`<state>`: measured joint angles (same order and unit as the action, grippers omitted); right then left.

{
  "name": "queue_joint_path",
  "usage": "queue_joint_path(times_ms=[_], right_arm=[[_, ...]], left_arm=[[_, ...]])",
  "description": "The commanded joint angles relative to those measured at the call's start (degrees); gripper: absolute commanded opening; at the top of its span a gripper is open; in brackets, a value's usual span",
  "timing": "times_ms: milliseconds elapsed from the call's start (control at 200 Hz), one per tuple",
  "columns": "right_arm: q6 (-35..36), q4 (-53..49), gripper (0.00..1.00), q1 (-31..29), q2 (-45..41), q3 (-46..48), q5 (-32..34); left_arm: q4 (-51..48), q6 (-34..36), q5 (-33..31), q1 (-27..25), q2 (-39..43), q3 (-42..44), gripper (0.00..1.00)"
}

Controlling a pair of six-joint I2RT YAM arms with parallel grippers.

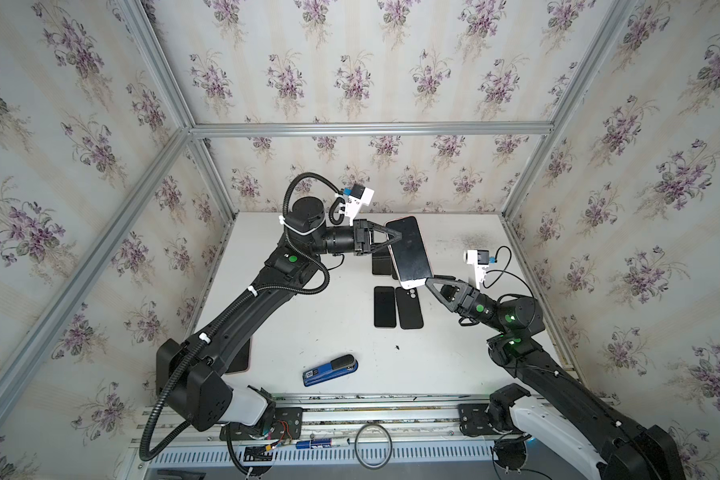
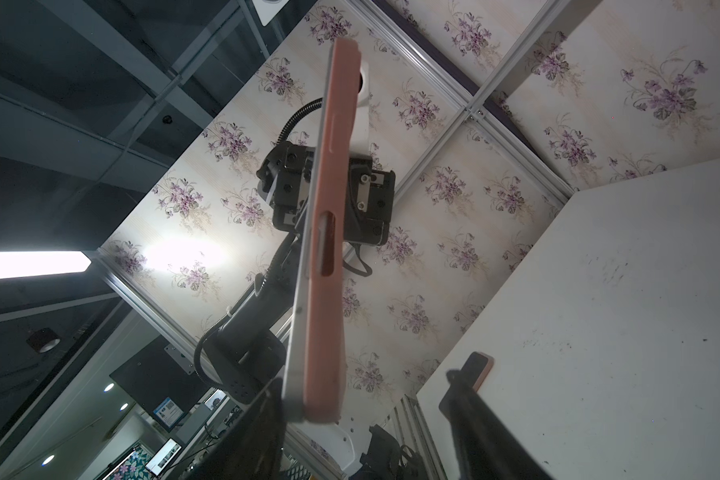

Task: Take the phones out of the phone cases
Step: 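Hold the pink case edge with the right gripper while the left gripper holds the phone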

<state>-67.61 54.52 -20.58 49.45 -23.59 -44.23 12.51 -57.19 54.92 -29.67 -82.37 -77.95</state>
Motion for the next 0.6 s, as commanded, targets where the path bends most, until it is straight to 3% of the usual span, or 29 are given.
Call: queue_joint_path(times_ms=[0,595], right_arm=[[-1.6,4.4,0.63,-0.2,0.9,0.6,-0.4],[-1.6,5.1,0.63,-1.1,0.5,1.3,-0.3]], left_arm=[[4.9,-1.9,1.1,-0.1,0.3,-0.3,0.0],[6.9,-3.3,1.1,-0.1,-0.1,-0.2,0.0]])
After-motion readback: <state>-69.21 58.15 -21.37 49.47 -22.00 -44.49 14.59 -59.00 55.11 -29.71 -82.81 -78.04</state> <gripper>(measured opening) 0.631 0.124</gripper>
